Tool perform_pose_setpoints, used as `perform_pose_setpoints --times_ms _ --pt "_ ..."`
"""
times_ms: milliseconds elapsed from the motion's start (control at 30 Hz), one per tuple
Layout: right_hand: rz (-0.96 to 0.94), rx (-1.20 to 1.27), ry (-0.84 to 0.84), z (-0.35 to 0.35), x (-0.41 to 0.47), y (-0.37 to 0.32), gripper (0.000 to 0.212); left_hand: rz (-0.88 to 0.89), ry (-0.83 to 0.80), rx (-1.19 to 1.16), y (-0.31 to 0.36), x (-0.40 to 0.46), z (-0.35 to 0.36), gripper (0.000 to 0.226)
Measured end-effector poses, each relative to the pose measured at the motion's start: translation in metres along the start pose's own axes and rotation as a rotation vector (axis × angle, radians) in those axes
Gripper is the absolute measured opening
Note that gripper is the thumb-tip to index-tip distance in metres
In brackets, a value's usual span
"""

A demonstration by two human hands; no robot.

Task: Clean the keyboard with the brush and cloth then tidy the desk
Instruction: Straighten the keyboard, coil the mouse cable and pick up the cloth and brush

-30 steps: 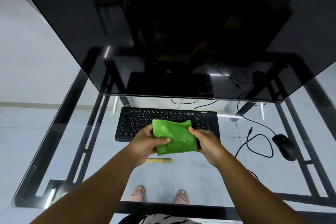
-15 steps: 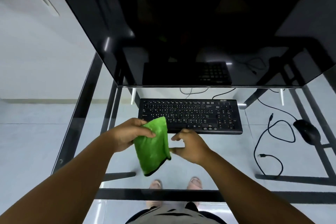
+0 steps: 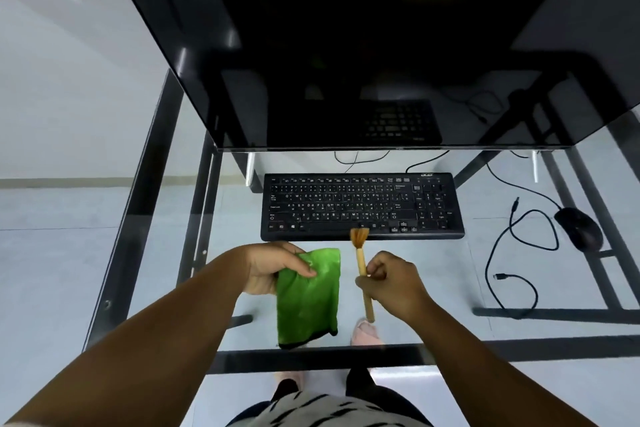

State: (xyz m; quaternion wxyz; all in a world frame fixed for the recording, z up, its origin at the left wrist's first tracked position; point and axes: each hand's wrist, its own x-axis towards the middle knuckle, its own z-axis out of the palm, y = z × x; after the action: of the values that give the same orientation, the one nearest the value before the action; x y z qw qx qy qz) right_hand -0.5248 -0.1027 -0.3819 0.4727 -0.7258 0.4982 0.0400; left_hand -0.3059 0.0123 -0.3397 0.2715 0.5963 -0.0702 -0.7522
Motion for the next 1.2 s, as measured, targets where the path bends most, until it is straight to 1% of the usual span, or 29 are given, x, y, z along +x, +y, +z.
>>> perform_pose_setpoints --times_ms 67,133,200,233,267,400,500,600,700,800,867,933,1000,1133,1200 --pt "0.030 0.073 -0.029 0.002 0.001 0.001 0.020 -0.015 0.074 0.079 0.004 0.008 0.001 0.029" --pt "0.047 0.084 -0.056 0.006 0.003 -0.001 0.021 -0.011 0.152 0.191 0.008 0.012 0.000 0.041" --pt "0.061 0.081 -0.073 0.010 0.003 -0.008 0.023 0.038 0.240 0.370 0.009 0.014 -0.002 0.050" --pt "0.071 0.083 -0.078 0.012 0.003 -0.010 0.024 0.074 0.289 0.467 0.008 0.015 -0.002 0.063" --pt "0.082 0.090 -0.081 0.014 0.003 -0.013 0.025 0.121 0.332 0.547 0.007 0.017 -0.004 0.070" --pt "0.091 0.065 -0.078 0.017 0.005 -0.017 0.029 0.278 0.489 0.756 -0.002 0.023 -0.002 0.070" --pt "0.106 0.038 -0.085 0.016 0.005 -0.016 0.031 0.336 0.620 0.928 -0.008 0.023 0.003 0.064" --pt "0.090 -0.031 -0.057 0.016 0.008 -0.013 0.035 0.380 0.741 1.029 -0.014 0.021 0.006 0.064" --pt "0.019 -0.133 0.040 0.010 0.011 -0.013 0.032 0.422 0.816 1.020 -0.020 0.019 0.006 0.068" --pt "-0.055 -0.101 0.153 -0.006 0.013 -0.016 0.025 0.510 0.942 0.964 -0.025 0.016 0.004 0.065" --pt "-0.122 -0.075 0.222 -0.018 0.020 -0.014 0.026 0.573 1.015 0.902 -0.023 0.016 0.003 0.063" --pt "-0.184 -0.082 0.291 -0.030 0.028 -0.011 0.035 0.592 1.052 0.861 -0.019 0.017 0.002 0.069" --pt "-0.211 -0.157 0.336 -0.045 0.036 -0.009 0.049 0.560 1.066 0.859 -0.013 0.018 0.001 0.079" --pt "-0.170 -0.284 0.360 -0.069 0.047 -0.007 0.079 0.458 1.035 0.818 -0.003 0.023 -0.001 0.096" --pt "-0.139 -0.354 0.338 -0.078 0.050 -0.004 0.094 0.420 1.008 0.784 0.001 0.025 -0.002 0.102"
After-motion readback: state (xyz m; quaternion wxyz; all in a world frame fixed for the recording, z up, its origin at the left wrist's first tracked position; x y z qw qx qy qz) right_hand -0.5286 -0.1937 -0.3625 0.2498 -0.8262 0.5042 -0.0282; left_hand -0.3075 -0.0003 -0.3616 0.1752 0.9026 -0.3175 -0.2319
